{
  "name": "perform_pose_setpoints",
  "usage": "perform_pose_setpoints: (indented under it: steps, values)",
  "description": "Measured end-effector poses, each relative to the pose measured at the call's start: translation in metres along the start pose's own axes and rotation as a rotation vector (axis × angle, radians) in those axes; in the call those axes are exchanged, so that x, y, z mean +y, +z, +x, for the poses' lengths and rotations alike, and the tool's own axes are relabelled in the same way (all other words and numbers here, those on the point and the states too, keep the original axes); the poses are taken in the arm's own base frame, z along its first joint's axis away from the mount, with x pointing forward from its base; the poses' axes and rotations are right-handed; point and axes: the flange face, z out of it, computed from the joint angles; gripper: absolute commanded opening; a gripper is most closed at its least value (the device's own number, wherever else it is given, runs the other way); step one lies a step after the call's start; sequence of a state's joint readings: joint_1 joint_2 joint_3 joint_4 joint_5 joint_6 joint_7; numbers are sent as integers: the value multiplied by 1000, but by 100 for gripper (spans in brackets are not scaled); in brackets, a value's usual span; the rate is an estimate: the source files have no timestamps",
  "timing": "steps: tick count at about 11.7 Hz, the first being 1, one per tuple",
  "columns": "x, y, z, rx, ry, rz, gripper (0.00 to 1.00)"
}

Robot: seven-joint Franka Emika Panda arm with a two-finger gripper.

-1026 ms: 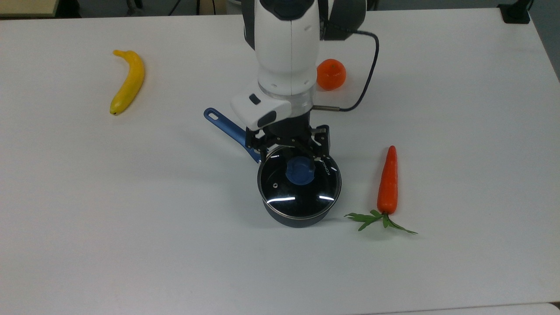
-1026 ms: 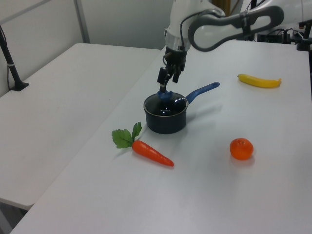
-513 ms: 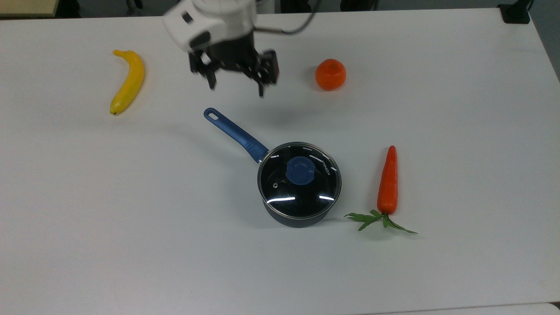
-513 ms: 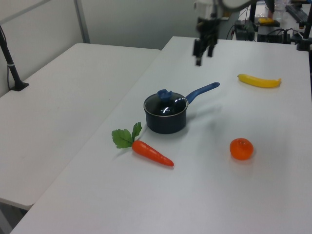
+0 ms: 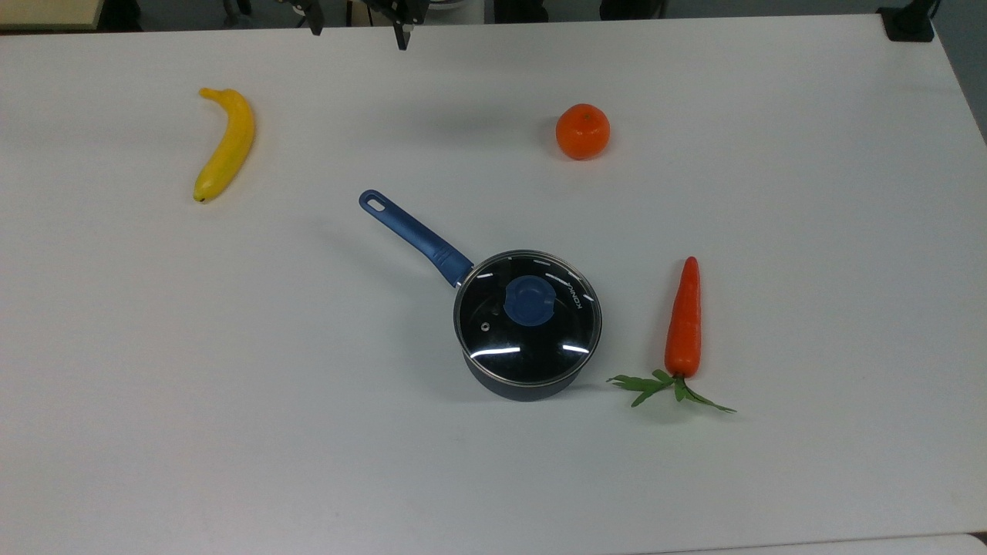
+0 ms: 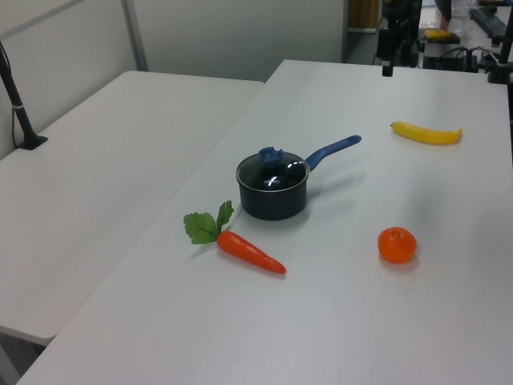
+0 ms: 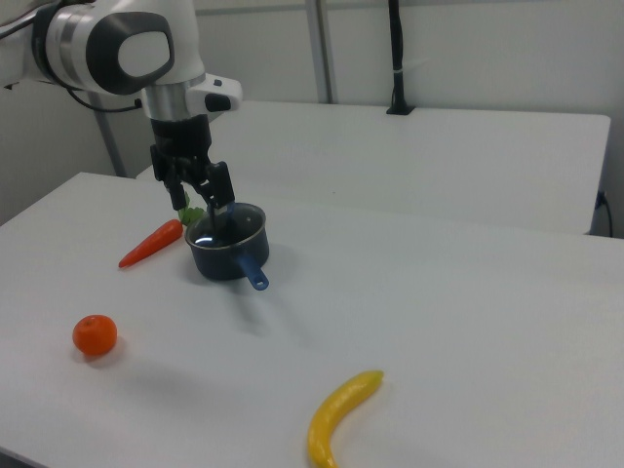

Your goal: Close lid

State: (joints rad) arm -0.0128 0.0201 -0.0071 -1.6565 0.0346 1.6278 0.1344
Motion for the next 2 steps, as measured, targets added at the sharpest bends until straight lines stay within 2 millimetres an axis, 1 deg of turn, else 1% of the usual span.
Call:
perform_pose_setpoints:
  steps: [2]
  values:
    - [0,1,-2,-6,-33,-1,100]
